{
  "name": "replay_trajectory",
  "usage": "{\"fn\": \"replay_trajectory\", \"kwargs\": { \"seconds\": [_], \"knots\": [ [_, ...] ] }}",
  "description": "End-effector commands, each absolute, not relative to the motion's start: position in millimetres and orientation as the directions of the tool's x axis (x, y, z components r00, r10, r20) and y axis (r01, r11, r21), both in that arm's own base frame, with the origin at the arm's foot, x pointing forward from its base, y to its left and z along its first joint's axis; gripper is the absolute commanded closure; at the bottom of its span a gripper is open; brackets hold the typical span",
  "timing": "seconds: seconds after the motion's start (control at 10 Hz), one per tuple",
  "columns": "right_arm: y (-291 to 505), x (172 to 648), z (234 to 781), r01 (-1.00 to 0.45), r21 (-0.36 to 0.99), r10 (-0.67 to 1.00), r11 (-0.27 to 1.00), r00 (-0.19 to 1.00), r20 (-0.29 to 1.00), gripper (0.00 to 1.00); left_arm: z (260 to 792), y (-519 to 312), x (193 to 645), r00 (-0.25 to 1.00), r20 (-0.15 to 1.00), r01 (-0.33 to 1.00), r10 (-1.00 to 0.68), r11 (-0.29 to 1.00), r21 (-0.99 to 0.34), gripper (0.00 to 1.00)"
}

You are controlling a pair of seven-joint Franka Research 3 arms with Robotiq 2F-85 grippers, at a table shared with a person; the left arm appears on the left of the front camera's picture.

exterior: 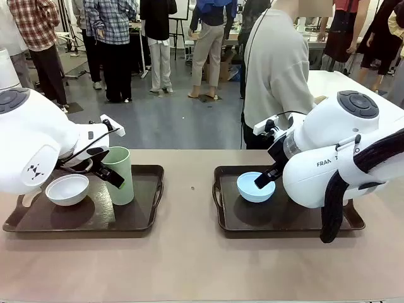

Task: Set up a tray with a mat and arrange the tableware.
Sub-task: Pick up the Picnic Bowl and Reusable plastic cup from the Handle tray in front of the human's position and hold them in the air.

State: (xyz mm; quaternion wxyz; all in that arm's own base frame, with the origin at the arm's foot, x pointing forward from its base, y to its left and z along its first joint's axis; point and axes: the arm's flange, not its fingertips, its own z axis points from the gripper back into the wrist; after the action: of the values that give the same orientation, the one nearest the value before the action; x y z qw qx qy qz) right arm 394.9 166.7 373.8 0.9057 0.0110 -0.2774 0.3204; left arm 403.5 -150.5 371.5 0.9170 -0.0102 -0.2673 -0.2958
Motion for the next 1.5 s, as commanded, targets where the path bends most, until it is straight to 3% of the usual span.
{"fn": "replay_trajectory", "kwargs": {
  "seconds": [0.0, 1.1, 1.2, 1.3, 1.4],
  "knots": [
    [167, 395, 374, -0.586, -0.158, 0.574, 0.794, 0.641, 0.510, 0.00, 372, -151, 403, 0.682, 0.497, 0.548, -0.537, 0.825, 0.139, 0.00],
    [167, 395, 374, -0.586, -0.158, 0.574, 0.794, 0.641, 0.509, 0.00, 371, -151, 403, 0.682, 0.496, 0.548, -0.537, 0.825, 0.139, 0.00],
    [174, 383, 382, -0.601, -0.083, 0.553, 0.795, 0.661, 0.506, 0.00, 373, -139, 393, 0.689, 0.467, 0.563, -0.555, 0.815, 0.139, 0.00],
    [179, 368, 394, -0.608, -0.063, 0.555, 0.791, 0.671, 0.492, 0.00, 377, -130, 378, 0.715, 0.439, 0.562, -0.544, 0.821, 0.102, 0.00],
    [180, 356, 403, -0.527, -0.022, 0.482, 0.850, 0.759, 0.438, 0.00, 388, -127, 359, 0.737, 0.405, 0.599, -0.542, 0.801, -0.018, 0.00]
  ]
}}
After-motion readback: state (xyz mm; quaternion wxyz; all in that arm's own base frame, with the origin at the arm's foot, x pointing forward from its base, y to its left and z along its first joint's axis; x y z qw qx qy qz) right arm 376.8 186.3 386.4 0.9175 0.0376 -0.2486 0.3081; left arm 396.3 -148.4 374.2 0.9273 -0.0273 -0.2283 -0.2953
